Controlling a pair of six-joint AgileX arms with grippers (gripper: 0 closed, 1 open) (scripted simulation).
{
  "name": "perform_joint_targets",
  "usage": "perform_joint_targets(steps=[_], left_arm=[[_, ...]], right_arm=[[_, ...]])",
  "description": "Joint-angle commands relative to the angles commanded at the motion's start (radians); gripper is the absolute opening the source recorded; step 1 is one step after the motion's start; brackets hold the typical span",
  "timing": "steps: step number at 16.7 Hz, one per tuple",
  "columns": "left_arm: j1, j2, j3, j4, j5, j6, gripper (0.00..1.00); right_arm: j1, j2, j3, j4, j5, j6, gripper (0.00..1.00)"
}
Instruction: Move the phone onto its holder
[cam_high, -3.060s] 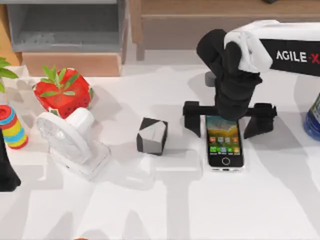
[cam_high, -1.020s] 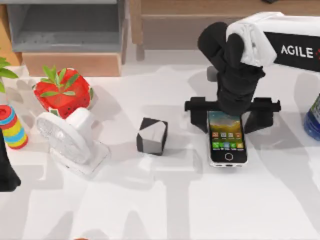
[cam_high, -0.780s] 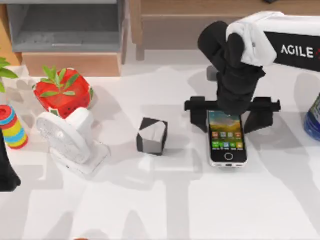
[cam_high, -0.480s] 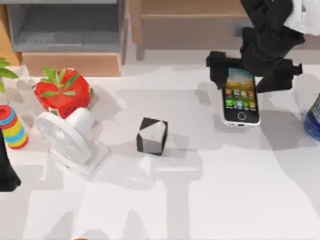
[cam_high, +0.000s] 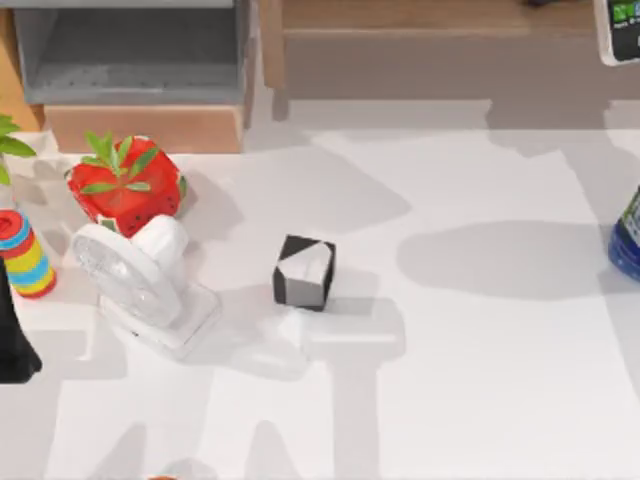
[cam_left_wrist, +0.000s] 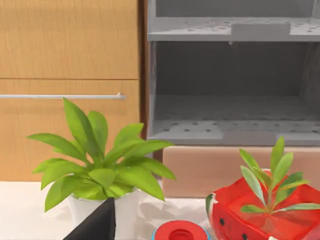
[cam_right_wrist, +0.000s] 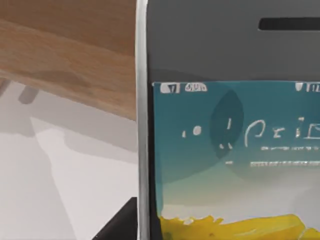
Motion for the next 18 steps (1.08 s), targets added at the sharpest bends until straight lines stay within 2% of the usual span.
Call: perform_joint_targets(steps=[9,18], left_arm=[[0.000,0.000,0.000,0.000,0.000,0.000,1.00],[0.000,0.000,0.000,0.000,0.000,0.000,1.00]], right_arm=[[-0.328,-0.144,-0.109,0.282,-0.324,-0.315,0.00],[-0.879,-0.170,-0.607,0.466,-0.589,-0.494,0.00]])
